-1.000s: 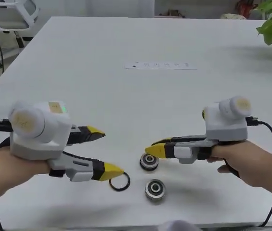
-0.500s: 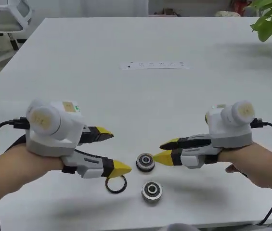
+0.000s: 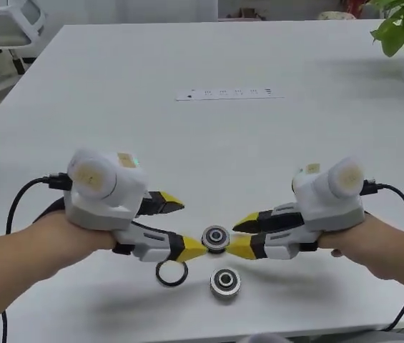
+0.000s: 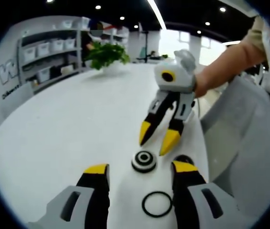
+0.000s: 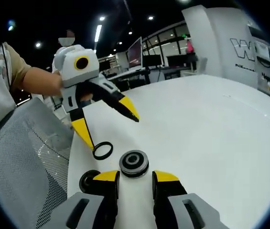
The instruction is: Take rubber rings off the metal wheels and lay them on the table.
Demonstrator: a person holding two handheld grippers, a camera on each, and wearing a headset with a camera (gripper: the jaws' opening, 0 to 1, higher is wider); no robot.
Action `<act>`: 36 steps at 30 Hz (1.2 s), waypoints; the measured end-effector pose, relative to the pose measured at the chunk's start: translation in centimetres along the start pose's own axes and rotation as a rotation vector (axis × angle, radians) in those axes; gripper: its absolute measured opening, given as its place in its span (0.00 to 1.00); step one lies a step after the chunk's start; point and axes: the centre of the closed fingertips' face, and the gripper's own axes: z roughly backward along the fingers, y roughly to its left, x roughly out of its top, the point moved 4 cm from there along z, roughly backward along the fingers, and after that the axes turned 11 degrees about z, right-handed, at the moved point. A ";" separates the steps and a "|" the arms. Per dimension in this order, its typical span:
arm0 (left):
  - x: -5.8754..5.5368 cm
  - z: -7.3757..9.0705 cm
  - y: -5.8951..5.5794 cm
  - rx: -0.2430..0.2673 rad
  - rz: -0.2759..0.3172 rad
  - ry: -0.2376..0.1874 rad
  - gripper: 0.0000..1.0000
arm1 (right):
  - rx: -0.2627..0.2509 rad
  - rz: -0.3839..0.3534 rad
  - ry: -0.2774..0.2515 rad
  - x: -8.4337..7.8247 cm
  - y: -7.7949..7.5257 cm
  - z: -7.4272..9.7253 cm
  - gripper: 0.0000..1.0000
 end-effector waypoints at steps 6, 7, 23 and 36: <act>-0.1 -0.8 -0.1 -0.012 -0.006 0.013 0.48 | 0.010 0.034 0.014 -0.1 0.2 -0.5 0.23; -0.1 -1.0 -0.2 -0.015 -0.007 0.015 0.48 | 0.009 0.037 0.014 -0.1 0.2 -0.6 0.23; -0.3 -3.2 -0.8 -0.045 -0.019 0.047 0.32 | -0.002 0.063 0.014 -0.1 0.1 -0.9 0.19; -0.2 -3.8 -0.4 -0.011 -0.056 0.055 0.15 | -0.011 0.087 0.022 -0.2 0.1 -0.8 0.16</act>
